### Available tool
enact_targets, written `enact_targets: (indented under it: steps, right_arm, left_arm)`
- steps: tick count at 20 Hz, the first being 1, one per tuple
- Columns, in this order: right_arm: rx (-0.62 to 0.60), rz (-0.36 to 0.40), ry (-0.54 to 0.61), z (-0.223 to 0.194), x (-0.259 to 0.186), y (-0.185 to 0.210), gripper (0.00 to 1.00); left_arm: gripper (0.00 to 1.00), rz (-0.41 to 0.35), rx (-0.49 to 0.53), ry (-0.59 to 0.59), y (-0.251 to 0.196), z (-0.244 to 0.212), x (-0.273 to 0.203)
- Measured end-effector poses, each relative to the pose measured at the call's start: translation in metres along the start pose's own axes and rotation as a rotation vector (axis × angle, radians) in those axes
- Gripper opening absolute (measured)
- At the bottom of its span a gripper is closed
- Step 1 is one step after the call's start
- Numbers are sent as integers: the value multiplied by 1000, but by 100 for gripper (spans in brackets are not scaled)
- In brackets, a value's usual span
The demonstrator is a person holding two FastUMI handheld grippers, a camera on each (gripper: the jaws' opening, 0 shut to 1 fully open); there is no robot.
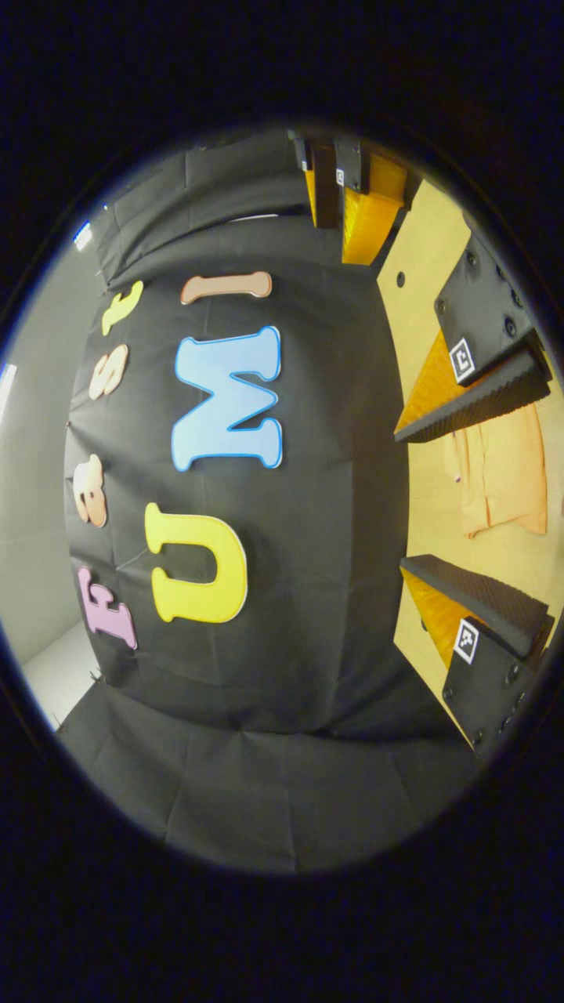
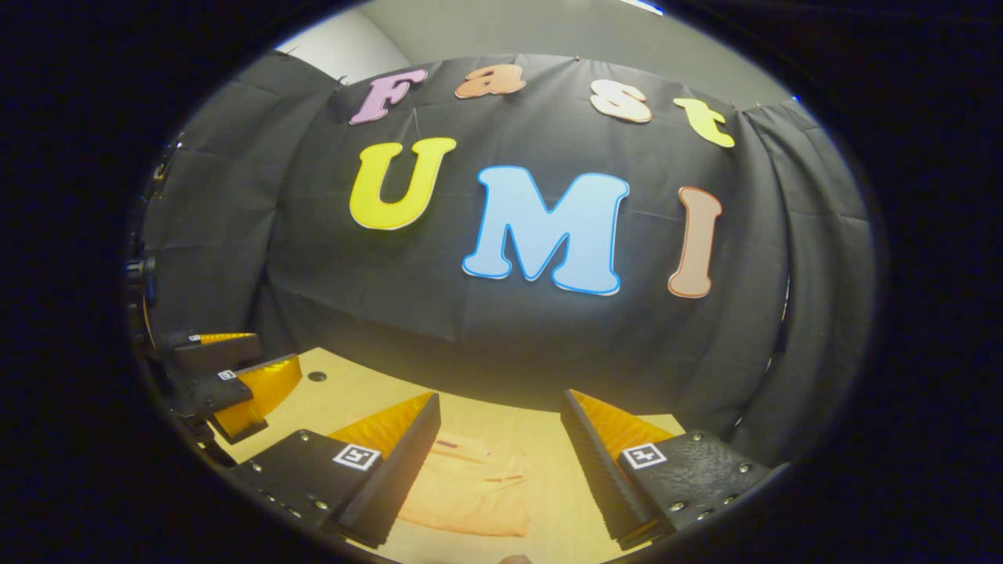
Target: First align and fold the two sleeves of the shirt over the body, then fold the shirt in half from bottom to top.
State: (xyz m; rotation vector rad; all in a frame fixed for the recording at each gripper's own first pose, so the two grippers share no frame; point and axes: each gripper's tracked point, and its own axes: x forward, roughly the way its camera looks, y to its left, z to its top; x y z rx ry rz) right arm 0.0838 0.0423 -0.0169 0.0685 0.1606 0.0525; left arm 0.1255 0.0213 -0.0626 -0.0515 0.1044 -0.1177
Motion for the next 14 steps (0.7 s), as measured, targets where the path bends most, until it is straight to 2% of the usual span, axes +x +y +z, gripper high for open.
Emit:
enact_targets:
  steps: [6, 14]
  right_arm:
    - [-13, -3, -25, 9, -10, -19, 96]
    - [-6, 27, -39, 13, -24, -19, 96]
  left_arm:
    - [94, 15, 6, -59, -10, 27, -18]
    - [94, 45, 3, -70, -15, 37, -39]
